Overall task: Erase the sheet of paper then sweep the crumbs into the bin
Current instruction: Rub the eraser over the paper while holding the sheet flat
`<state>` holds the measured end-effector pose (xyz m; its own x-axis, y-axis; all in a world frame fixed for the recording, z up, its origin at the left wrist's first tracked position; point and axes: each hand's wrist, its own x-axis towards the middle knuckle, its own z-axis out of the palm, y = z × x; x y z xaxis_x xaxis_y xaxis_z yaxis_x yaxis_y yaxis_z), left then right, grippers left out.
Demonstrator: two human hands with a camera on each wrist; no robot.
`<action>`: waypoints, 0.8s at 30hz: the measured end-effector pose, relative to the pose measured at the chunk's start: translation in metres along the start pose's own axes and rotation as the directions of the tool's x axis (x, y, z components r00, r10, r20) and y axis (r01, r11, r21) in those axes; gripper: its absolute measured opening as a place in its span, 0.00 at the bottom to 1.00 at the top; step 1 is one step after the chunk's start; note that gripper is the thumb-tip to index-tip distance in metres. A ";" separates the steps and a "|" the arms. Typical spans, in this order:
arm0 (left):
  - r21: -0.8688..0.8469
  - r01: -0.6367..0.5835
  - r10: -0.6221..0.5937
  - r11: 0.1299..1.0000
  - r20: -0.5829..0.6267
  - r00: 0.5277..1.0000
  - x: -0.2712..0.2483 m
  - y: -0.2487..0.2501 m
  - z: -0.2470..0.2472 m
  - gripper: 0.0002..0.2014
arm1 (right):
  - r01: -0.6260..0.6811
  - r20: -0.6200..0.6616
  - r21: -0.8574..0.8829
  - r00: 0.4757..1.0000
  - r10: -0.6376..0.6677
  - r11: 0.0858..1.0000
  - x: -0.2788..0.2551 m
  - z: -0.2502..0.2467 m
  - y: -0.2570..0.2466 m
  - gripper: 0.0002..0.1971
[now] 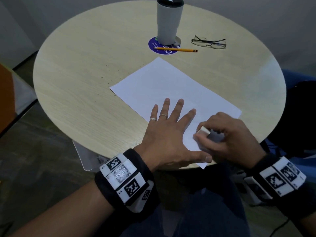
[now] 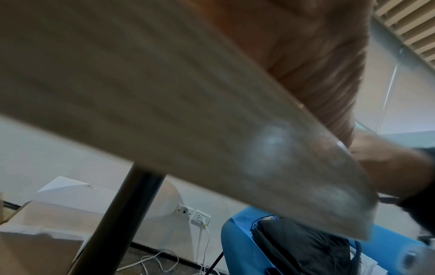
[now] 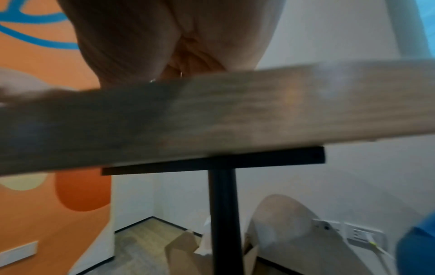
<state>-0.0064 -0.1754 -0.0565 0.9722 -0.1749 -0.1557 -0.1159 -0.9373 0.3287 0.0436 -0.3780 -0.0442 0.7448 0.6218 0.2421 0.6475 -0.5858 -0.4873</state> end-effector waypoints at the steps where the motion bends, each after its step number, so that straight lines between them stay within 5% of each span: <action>1: 0.005 -0.002 0.002 1.000 0.005 1.000 0.000 0.000 0.000 0.63 | -0.045 -0.036 0.001 0.998 0.045 0.999 0.004 -0.002 0.007 0.08; 4: 0.003 -0.006 0.006 1.000 0.001 1.000 0.000 -0.001 0.001 0.63 | -0.113 -0.122 -0.046 0.987 0.107 0.992 0.009 -0.009 0.021 0.09; 9: -0.014 0.000 0.000 1.000 -0.009 1.000 -0.001 0.000 0.000 0.63 | -0.003 -0.014 0.008 1.000 0.003 1.000 0.000 0.006 -0.002 0.08; 13: -0.002 -0.004 0.004 1.000 -0.002 1.000 -0.001 0.000 0.000 0.63 | -0.145 -0.139 -0.022 0.980 0.140 0.989 0.012 -0.004 0.019 0.09; 18: -0.006 -0.007 0.007 1.000 -0.006 1.000 -0.001 0.000 0.000 0.63 | -0.028 -0.056 -0.017 0.998 0.027 0.999 0.003 0.008 -0.001 0.09; 24: 0.000 -0.014 0.014 1.000 -0.012 1.000 -0.001 -0.002 0.001 0.63 | -0.114 -0.139 -0.048 0.985 0.107 0.992 0.012 -0.001 0.014 0.09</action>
<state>-0.0072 -0.1741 -0.0580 0.9729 -0.1843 -0.1396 -0.1295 -0.9347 0.3310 0.0623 -0.3792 -0.0471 0.8247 0.4776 0.3031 0.5653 -0.6773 -0.4709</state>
